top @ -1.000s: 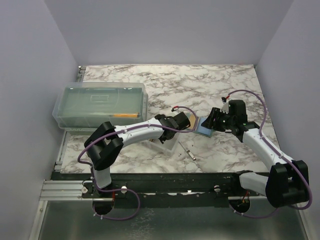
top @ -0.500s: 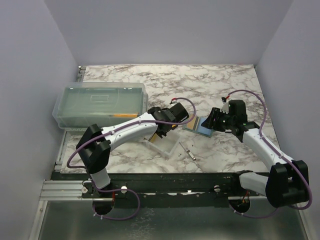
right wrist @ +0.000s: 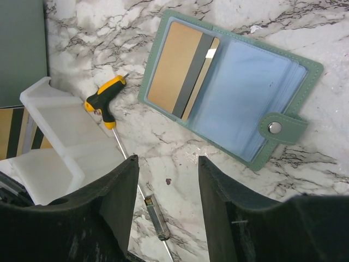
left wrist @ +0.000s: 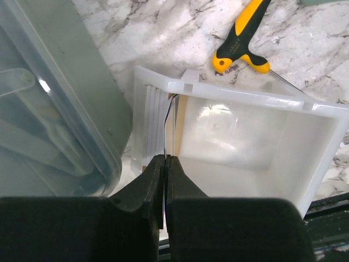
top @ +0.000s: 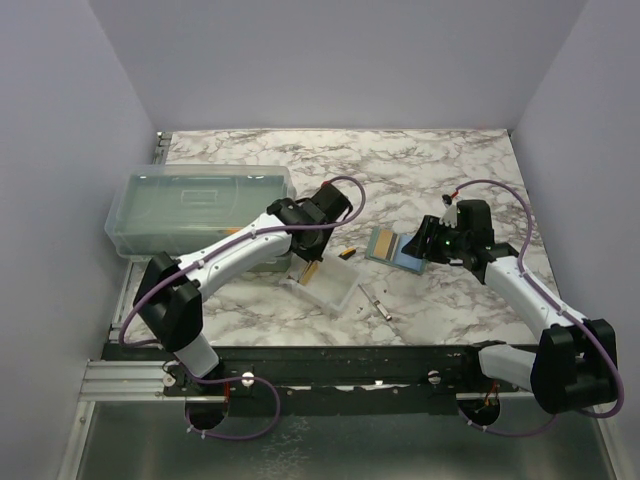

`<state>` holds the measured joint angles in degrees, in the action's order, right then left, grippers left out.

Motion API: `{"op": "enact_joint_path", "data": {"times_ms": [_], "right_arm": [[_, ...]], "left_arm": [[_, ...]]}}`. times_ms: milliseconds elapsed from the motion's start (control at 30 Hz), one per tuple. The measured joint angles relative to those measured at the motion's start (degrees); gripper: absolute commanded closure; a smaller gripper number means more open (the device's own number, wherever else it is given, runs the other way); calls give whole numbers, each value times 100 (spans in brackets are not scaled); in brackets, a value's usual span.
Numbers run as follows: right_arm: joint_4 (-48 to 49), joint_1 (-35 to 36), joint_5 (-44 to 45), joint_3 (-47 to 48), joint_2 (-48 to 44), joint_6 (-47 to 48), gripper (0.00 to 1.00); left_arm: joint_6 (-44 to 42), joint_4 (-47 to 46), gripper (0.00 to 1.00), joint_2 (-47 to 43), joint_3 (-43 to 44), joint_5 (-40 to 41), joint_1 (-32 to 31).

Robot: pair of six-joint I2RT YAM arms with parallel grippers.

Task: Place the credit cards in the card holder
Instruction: Pick up the credit card from the storage box.

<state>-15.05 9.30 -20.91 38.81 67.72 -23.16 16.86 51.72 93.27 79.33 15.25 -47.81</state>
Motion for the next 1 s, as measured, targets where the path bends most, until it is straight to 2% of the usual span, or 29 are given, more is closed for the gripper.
{"op": "enact_joint_path", "data": {"times_ms": [167,267,467,667,833,1000], "right_arm": [[-2,0,-44,0,7,-39,49],[2,0,-164,0,7,-42,44],[155,68,-879,4,7,-101,38],[564,619,-1436,114,9,-577,37],[1456,1342,-1733,229,162,-1303,41],[2680,1738,-1996,219,627,-2173,52]], "left_arm": [[-2,-201,100,-37,-256,-608,289],[-2,-249,100,-37,-302,-863,376],[7,-527,100,-149,-490,-1718,704],[118,-804,100,-592,-629,-2813,1300],[345,-1121,100,-986,-785,-3845,1838],[570,-1344,100,-1191,-925,-4618,2398]]}}
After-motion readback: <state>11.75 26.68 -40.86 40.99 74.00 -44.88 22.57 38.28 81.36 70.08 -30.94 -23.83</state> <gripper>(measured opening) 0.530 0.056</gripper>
